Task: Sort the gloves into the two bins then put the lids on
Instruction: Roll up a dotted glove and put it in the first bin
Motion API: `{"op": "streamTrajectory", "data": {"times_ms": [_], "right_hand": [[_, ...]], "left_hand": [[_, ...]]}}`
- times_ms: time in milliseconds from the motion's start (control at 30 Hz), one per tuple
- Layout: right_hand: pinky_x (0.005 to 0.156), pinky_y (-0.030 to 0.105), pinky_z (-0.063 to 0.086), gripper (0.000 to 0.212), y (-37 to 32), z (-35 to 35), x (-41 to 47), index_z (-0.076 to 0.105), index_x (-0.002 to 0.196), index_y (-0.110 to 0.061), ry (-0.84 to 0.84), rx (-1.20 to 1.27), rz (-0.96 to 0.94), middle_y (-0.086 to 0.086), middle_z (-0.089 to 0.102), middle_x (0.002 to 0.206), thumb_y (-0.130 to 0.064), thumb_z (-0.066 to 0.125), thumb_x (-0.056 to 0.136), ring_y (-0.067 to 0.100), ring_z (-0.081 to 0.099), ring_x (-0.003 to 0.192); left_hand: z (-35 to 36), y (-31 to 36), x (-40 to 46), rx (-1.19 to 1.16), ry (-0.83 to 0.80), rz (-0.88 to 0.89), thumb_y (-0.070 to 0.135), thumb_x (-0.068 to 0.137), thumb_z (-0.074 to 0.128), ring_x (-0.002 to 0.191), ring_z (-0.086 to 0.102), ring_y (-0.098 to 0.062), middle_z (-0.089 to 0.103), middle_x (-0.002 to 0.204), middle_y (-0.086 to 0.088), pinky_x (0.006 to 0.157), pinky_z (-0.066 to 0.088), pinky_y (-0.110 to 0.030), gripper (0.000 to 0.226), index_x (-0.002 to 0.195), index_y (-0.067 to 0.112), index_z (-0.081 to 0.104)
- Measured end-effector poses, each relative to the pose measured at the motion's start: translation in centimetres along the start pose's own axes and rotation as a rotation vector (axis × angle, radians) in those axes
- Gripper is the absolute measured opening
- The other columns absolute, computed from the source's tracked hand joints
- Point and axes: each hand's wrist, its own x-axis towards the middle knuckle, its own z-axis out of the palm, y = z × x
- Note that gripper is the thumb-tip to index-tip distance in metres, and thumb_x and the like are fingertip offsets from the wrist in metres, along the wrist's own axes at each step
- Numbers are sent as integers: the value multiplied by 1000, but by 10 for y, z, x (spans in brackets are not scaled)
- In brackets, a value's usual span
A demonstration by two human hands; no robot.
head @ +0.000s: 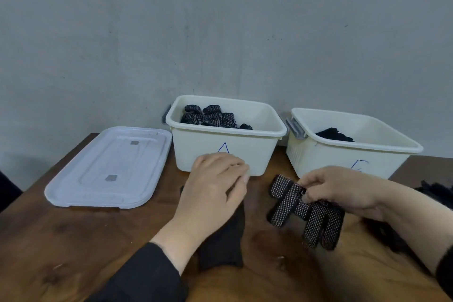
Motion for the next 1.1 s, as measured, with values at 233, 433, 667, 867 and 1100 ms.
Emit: {"op": "streamTrajectory", "data": {"times_ms": [233, 433, 667, 867, 1100], "right_hand": [[79, 39, 56, 26, -89, -53, 25, 63, 118, 10, 261, 332, -142, 24, 71, 108, -2, 58, 95, 32, 68, 89], [68, 36, 59, 28, -139, -55, 100, 62, 117, 9, 463, 248, -77, 19, 73, 90, -4, 65, 92, 23, 70, 65], [47, 15, 48, 21, -142, -31, 177, 54, 77, -7, 518, -83, 89, 15, 62, 84, -6, 70, 90, 20, 57, 54], [36, 19, 46, 25, -134, -14, 208, 52, 74, -9, 458, -272, 185, 9, 58, 73, -9, 69, 93, 22, 58, 58], [71, 30, 41, 44, -145, -7, 209, 44, 68, -10, 510, -873, 210, 10, 57, 83, -35, 64, 99, 28, 55, 84]], "left_hand": [[-17, -57, 25, 135, 86, -100, 25, 95, 54, 120, 56, -21, 65, 122, -1, 101, 37, -40, 30, 115, 12, 72], [-12, -76, 31, 201, -68, -136, 32, 96, 47, 134, 49, -21, 61, 134, -2, 118, 25, -45, 42, 129, 12, 64], [-10, -79, 31, 189, -46, -118, 26, 95, 52, 131, 51, -20, 62, 133, 0, 118, 25, -45, 38, 128, 13, 65], [-9, -78, 32, 185, -48, -131, 27, 94, 53, 130, 52, -20, 62, 131, -1, 119, 23, -44, 38, 126, 13, 66], [-9, -77, 32, 178, -49, -132, 27, 94, 52, 130, 51, -20, 62, 131, -1, 119, 23, -44, 38, 126, 13, 66]]}}
